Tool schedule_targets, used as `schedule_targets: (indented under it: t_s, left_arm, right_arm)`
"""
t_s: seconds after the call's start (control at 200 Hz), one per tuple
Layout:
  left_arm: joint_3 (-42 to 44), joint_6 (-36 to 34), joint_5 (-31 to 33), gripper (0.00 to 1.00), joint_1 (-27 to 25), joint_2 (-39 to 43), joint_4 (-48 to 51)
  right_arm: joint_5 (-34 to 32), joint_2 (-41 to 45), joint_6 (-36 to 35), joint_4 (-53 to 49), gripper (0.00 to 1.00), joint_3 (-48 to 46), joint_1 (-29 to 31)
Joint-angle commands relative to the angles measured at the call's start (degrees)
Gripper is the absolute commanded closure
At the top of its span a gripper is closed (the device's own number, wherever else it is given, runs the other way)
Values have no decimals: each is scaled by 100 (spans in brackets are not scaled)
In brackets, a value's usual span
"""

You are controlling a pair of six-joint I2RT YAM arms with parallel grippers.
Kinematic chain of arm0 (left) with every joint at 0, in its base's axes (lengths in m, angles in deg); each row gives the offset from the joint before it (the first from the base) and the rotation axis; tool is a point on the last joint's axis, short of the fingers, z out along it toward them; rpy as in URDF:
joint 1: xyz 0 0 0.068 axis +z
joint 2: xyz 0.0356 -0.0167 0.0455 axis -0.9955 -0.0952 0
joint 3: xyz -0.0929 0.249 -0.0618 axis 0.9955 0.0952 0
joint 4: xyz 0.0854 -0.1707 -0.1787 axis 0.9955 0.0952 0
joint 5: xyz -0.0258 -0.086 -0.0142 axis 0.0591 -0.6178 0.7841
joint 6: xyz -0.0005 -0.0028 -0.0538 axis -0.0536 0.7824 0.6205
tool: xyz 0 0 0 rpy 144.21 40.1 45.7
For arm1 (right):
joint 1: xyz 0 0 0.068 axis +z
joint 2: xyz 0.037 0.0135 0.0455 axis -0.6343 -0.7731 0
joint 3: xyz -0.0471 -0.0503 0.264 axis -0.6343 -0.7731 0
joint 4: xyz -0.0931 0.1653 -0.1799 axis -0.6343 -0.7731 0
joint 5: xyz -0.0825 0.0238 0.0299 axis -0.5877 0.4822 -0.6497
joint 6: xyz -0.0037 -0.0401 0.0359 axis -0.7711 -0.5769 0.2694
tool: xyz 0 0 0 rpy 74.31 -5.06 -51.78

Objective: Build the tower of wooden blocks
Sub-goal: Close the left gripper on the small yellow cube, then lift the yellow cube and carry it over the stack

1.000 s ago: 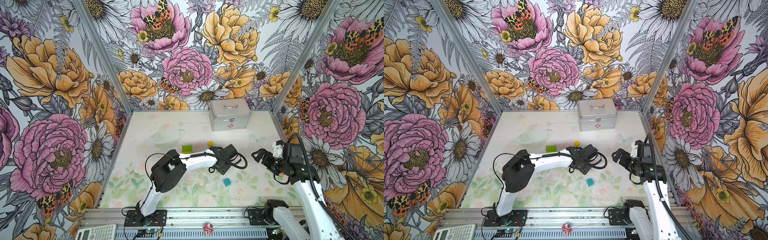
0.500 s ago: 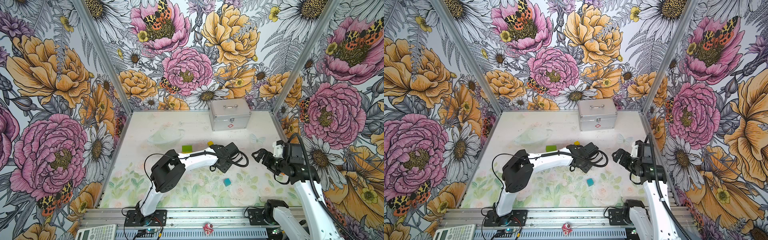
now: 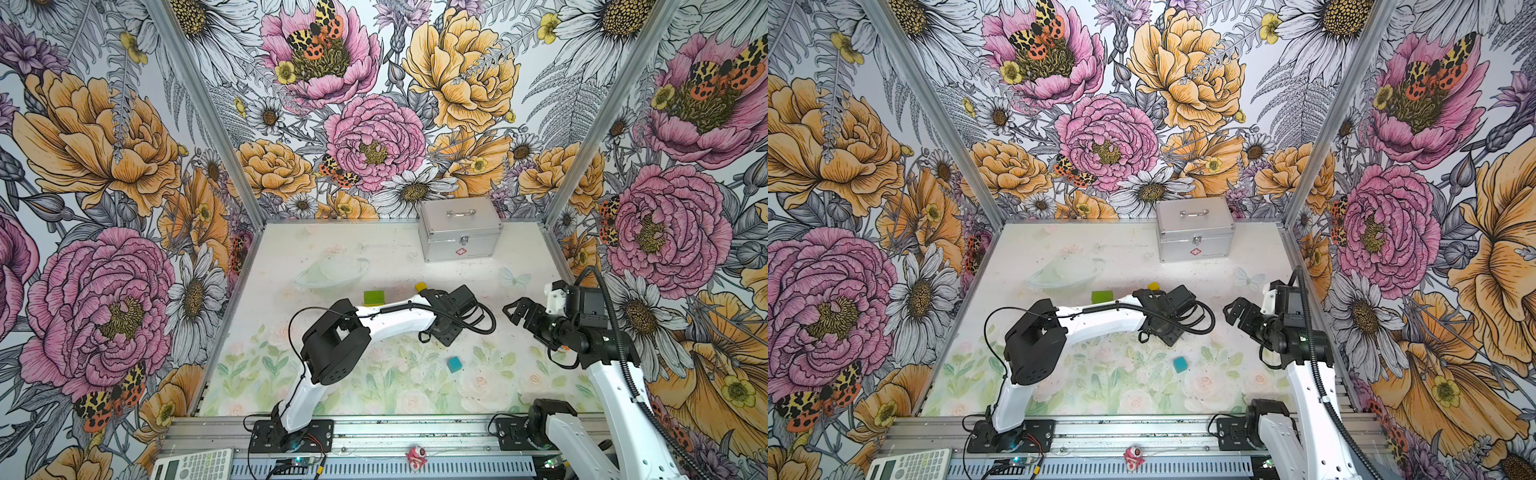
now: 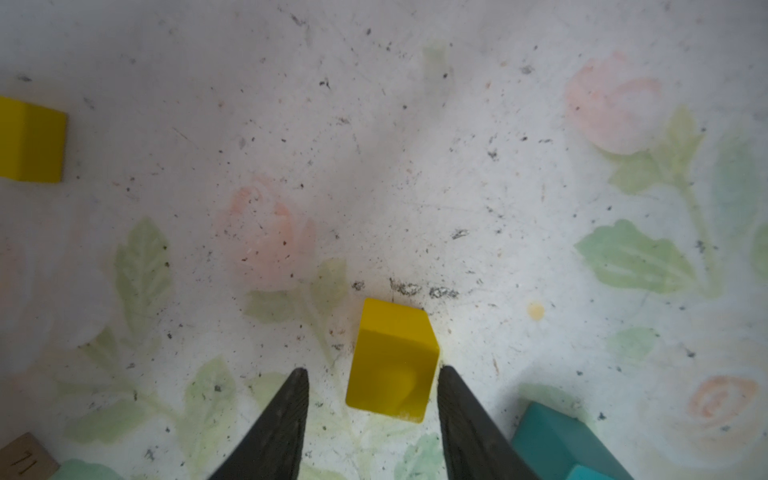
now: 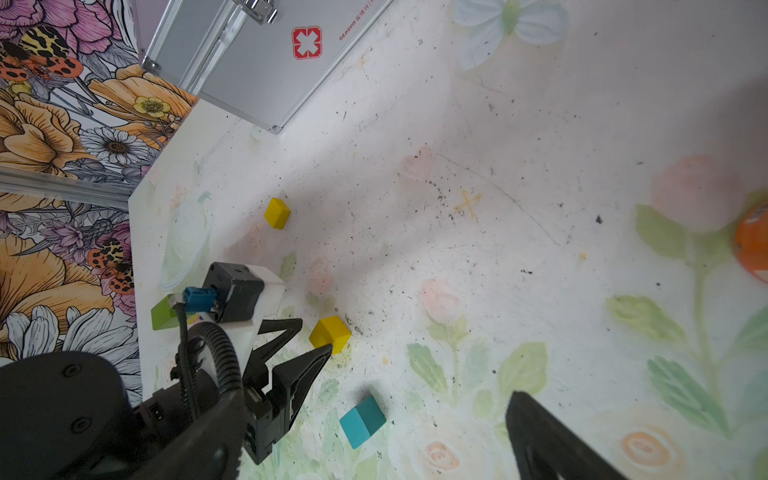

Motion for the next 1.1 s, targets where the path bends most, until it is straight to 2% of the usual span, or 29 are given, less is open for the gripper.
schedule_targets:
  t_s: [0.0, 0.35, 0.54, 0.756, 1.096]
  left_arm:
    - [-121, 5, 58, 47, 49, -100, 38]
    - [-171, -23, 11, 49, 42, -220, 38]
    - [-198, -31, -1, 54, 42, -286, 34]
    - [-198, -31, -6, 66, 57, -240, 46]
    - [-641, 99, 394, 67, 71, 157, 723]
  right_arm:
    - [46, 49, -118, -19, 0, 0, -42]
    - [46, 28, -155, -19, 0, -14, -54]
    - [31, 38, -182, -19, 0, -18, -65]
    - [33, 10, -189, -15, 0, -31, -84]
    - [51, -25, -165, 32, 0, 30, -80]
